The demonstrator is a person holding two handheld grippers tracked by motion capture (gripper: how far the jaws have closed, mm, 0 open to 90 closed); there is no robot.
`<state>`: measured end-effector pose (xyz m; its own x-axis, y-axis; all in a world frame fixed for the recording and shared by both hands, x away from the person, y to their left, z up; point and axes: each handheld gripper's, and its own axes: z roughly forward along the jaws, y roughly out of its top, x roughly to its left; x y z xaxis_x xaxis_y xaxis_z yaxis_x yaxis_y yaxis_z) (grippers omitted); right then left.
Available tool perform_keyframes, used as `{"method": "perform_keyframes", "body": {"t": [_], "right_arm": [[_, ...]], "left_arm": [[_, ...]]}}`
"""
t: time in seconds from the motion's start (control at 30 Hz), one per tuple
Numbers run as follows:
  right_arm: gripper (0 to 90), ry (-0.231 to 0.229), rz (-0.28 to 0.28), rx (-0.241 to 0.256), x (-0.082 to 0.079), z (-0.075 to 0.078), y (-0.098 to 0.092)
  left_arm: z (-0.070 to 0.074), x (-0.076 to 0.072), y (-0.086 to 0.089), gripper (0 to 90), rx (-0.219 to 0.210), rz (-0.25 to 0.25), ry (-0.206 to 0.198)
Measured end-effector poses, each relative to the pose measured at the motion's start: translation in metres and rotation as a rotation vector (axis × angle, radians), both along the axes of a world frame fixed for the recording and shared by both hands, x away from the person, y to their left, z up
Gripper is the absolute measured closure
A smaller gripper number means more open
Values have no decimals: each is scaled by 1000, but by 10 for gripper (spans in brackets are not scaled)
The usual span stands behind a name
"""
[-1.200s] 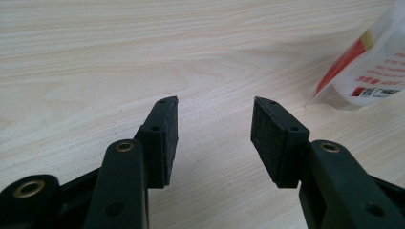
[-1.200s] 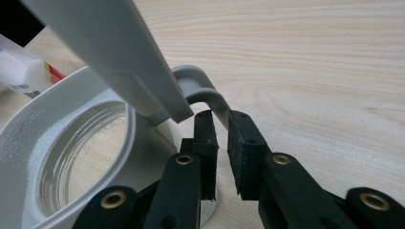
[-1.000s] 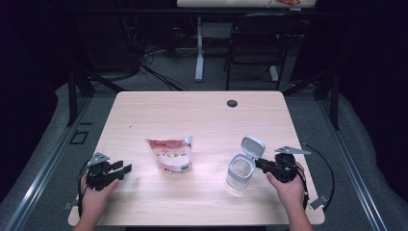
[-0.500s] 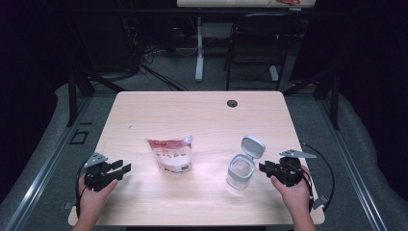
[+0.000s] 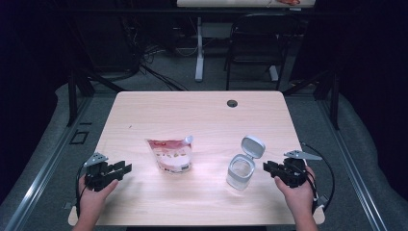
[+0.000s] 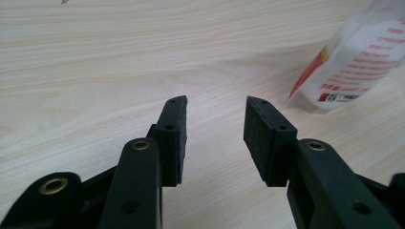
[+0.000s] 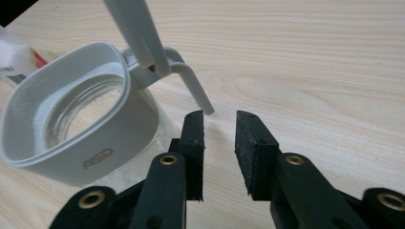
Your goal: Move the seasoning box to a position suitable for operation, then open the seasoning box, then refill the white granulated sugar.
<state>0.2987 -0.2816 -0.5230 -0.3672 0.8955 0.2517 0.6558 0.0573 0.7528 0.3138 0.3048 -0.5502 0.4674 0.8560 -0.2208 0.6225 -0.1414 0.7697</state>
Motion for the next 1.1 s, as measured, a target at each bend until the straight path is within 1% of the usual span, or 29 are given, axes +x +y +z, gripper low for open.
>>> {"method": "perform_keyframes", "body": {"t": [0.1, 0.17, 0.23, 0.33, 0.4, 0.47, 0.5, 0.6, 0.63, 0.67, 0.7, 0.73, 0.83, 0.97, 1.0, 1.03, 1.07, 1.1], "right_arm": [[759, -6, 8, 8, -2, 2, 1], [763, -5, 22, -7, -4, 5, 4], [763, -7, 27, -5, -4, 6, 5], [758, -25, 51, -23, -9, 13, 10], [758, -29, 48, -24, -10, 15, 12], [759, -43, 65, -31, -12, 20, 16], [759, -43, 65, -31, -12, 20, 16], [766, -53, 81, -51, -16, 27, 21], [766, -54, 91, -49, -17, 29, 21], [766, -55, 87, -48, -18, 30, 22], [766, -62, 102, -52, -20, 35, 24], [766, -62, 102, -52, -20, 35, 24], [760, -78, 106, -63, -22, 43, 25], [752, -85, 114, -59, -22, 49, 26], [751, -81, 119, -61, -21, 50, 26], [751, -81, 119, -61, -21, 50, 26], [748, -80, 125, -71, -20, 52, 27], [748, -80, 125, -71, -20, 52, 27]], "left_arm": [[2, -2, -1, 613, -2, 0, 6], [6, -4, -1, 622, 6, -1, 8], [9, -7, -3, 624, -1, -4, 0], [13, -9, -6, 618, 9, -14, -12], [15, -10, -7, 618, 21, -22, -14], [17, -11, -9, 623, 23, -26, -12], [19, -11, -10, 623, 25, -29, -13], [26, -13, -11, 659, 19, -29, -8], [28, -13, -11, 669, 20, -35, -5], [30, -13, -12, 677, 20, -35, -4], [32, -14, -13, 683, 14, -35, -1], [34, -14, -13, 683, 17, -41, -1], [42, -13, -16, 676, 5, -53, 8], [51, -11, -19, 672, -8, -72, 10], [56, -11, -22, 672, -11, -80, -1], [56, -11, -22, 672, -11, -80, -1], [59, -11, -24, 673, -10, -86, -2], [62, -11, -25, 673, -7, -91, -7]]}}
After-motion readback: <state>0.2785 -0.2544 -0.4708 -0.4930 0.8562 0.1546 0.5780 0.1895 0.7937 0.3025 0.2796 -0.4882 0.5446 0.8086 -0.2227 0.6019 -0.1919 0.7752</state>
